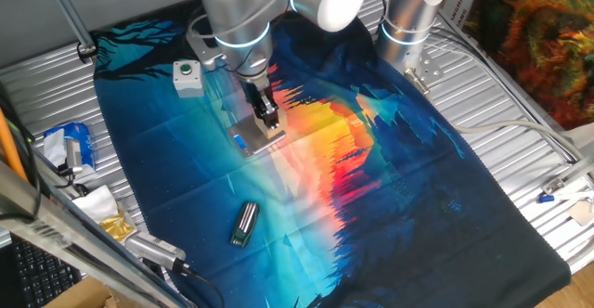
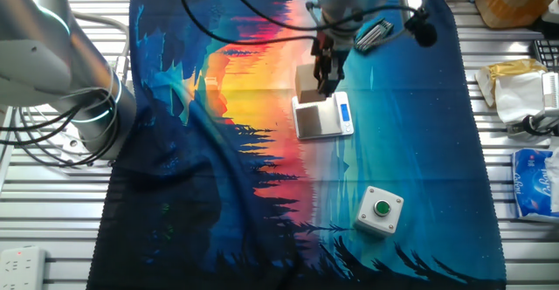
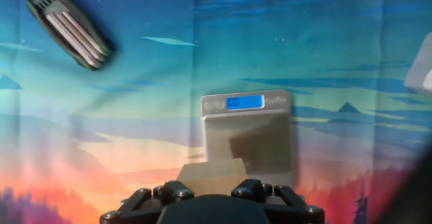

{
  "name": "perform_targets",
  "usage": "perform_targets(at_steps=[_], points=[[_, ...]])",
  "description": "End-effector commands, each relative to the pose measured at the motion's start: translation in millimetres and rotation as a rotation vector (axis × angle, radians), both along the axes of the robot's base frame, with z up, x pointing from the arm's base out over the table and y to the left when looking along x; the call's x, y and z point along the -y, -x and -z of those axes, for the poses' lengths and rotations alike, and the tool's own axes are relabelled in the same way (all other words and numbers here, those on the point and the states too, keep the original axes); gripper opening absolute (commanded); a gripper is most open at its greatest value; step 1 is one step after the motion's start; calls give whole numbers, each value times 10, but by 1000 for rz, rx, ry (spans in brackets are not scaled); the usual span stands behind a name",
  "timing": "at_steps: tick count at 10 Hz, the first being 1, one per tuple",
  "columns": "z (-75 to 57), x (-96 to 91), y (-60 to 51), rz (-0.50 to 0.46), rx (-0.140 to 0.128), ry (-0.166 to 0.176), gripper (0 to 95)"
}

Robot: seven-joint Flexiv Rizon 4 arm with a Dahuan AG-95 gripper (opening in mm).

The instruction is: Place the block on the scale

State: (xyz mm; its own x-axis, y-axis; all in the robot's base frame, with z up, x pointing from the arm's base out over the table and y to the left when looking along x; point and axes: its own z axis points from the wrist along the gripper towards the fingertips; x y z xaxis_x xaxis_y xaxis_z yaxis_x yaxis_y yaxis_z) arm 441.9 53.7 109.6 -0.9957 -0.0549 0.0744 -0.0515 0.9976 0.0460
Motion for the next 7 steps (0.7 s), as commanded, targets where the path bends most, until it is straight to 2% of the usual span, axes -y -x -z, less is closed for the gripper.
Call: perform_targets(at_steps=[1,3,7], points=[[41,72,23,-4,13,11,0],[83,213,54,-41,34,54,0],[151,264,-34,-26,52,48,0]])
